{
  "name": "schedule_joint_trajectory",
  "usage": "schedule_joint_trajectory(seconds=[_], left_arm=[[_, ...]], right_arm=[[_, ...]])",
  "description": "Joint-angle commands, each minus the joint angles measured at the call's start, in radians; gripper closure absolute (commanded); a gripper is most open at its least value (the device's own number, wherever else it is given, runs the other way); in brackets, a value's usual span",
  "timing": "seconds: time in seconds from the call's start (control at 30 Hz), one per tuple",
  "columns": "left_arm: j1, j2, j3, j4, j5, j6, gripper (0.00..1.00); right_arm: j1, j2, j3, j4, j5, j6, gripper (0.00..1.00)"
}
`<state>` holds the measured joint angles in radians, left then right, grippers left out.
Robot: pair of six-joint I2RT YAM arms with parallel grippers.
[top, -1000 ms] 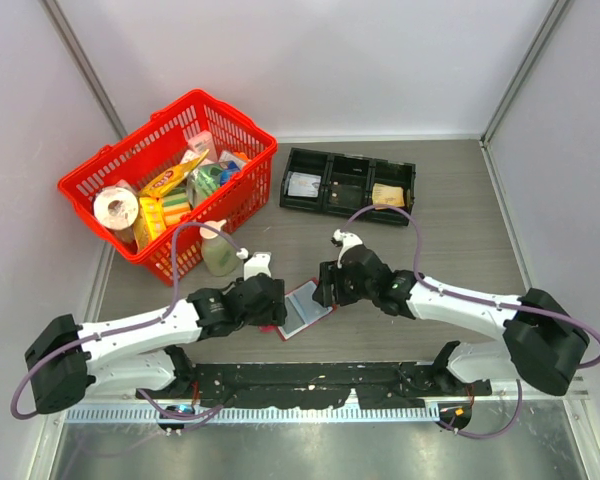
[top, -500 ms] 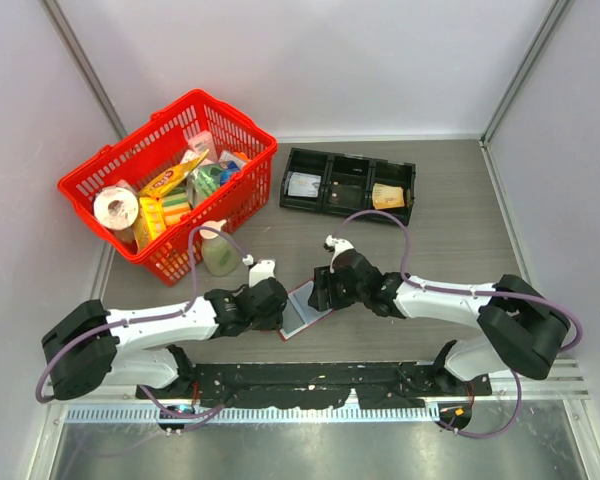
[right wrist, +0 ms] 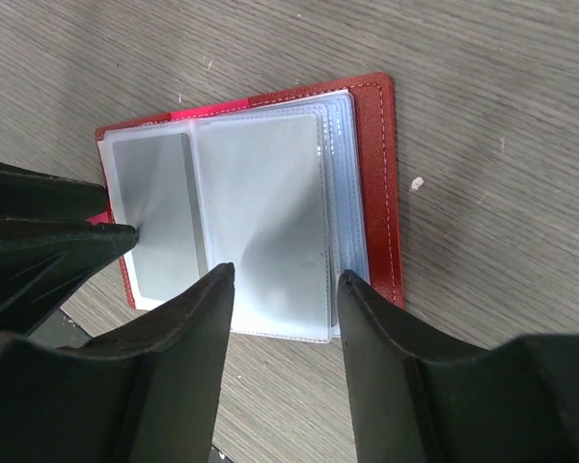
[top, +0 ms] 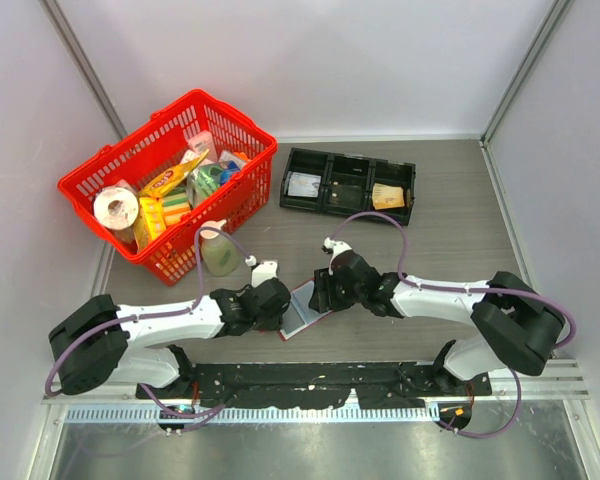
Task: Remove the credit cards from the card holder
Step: Remove the credit card from the card holder.
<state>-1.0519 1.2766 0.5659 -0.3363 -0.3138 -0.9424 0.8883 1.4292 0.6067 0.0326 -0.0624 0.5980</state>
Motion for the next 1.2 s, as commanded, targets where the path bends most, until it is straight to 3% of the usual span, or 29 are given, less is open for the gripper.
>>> schedule_joint_trajectory(seconds=[0.0, 0.33, 0.57, 0.9, 1.17], left_arm=[[-0.005, 0.015, 0.0, 0.043, 0.004, -0.012, 0.64], [-0.005, 0.012, -0.006, 0.065, 0.019, -0.007, 0.66], [-0.005, -0.049, -0.035, 0.08, 0.002, -0.032, 0.66], [-0.005, -0.25, -0.113, 0.091, -0.048, -0.096, 0.58], [-0.005, -0.494, -0.155, -0.004, -0.106, -0.168, 0.46]], right_arm=[[0.008, 0.013, 0.01, 0.041, -0.03, 0.005, 0.5], [0.015, -0.003, 0.027, 0.067, -0.088, 0.013, 0.61], [0.06, -0.021, 0.064, 0.078, -0.134, 0.008, 0.6], [0.129, 0.019, 0.13, 0.047, -0.131, -0.009, 0.5], [0.133, 0.016, 0.136, 0.01, -0.083, -0.021, 0.5]])
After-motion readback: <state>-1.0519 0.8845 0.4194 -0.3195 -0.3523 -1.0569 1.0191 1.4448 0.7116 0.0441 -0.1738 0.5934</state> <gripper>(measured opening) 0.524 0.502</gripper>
